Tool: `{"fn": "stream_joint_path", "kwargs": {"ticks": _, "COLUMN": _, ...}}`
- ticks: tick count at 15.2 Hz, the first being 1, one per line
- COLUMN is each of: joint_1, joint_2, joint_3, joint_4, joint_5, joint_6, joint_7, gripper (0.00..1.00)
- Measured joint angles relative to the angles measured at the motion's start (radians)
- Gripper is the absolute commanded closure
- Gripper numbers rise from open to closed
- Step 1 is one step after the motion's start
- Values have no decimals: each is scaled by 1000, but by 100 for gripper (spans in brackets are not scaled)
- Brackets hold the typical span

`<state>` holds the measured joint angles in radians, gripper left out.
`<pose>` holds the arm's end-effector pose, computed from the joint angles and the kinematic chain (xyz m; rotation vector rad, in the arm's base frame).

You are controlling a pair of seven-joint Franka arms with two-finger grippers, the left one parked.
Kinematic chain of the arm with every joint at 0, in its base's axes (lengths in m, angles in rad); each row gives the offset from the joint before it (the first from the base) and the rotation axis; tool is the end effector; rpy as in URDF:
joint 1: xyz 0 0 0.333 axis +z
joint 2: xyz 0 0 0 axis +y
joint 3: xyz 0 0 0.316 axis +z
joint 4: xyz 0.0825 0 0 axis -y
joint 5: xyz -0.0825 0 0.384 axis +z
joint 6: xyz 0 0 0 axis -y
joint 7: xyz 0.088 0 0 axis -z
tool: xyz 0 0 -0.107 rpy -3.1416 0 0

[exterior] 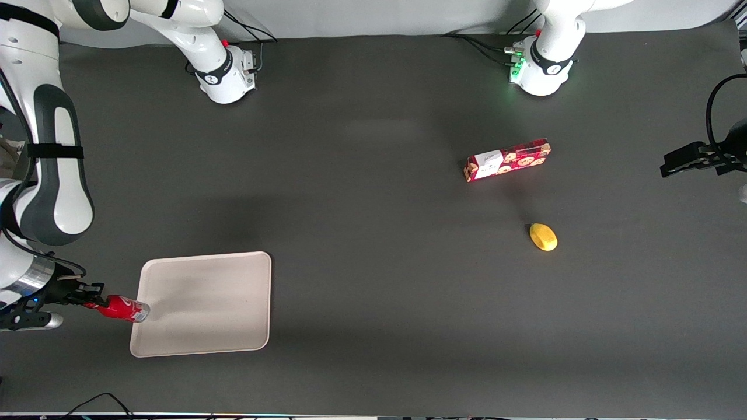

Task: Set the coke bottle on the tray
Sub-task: 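Lift the bottle and carry it over the white tray, then lower the bottle onto the tray and open the right gripper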

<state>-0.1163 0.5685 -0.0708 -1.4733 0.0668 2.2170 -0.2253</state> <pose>0.7140 -0.1235 0.3649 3.1124 0.0267 0.2763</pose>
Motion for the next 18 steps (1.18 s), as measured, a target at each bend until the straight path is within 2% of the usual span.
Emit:
{"fn": "stream_joint_path", "kwargs": {"ticks": 12, "joint_1": 1, "joint_2": 44, "joint_3": 7, "joint_4": -2, "joint_5": 1, "joint_6": 15, "joint_7": -3, "gripper": 100}}
{"fn": "stream_joint_path", "kwargs": {"ticks": 13, "joint_1": 1, "joint_2": 46, "joint_3": 7, "joint_4": -3, "joint_5": 1, "joint_6": 15, "joint_7": -3, "gripper": 92}}
{"fn": "stream_joint_path", "kwargs": {"ticks": 14, "joint_1": 1, "joint_2": 49, "joint_3": 8, "joint_4": -3, "joint_5": 1, "joint_6": 16, "joint_7": -3, "gripper": 58}}
{"fn": "stream_joint_path", "kwargs": {"ticks": 15, "joint_1": 1, "joint_2": 52, "joint_3": 8, "joint_4": -3, "joint_5": 1, "joint_6": 16, "joint_7": -3, "gripper": 37}}
{"fn": "stream_joint_path", "kwargs": {"ticks": 16, "joint_1": 1, "joint_2": 55, "joint_3": 8, "joint_4": -3, "joint_5": 1, "joint_6": 16, "joint_7": -4, "gripper": 31}}
{"fn": "stream_joint_path", "kwargs": {"ticks": 17, "joint_1": 1, "joint_2": 57, "joint_3": 8, "joint_4": -3, "joint_5": 1, "joint_6": 17, "joint_7": -4, "gripper": 13}}
{"fn": "stream_joint_path", "kwargs": {"ticks": 18, "joint_1": 1, "joint_2": 58, "joint_3": 8, "joint_4": -3, "joint_5": 1, "joint_6": 20, "joint_7": -9, "gripper": 0}}
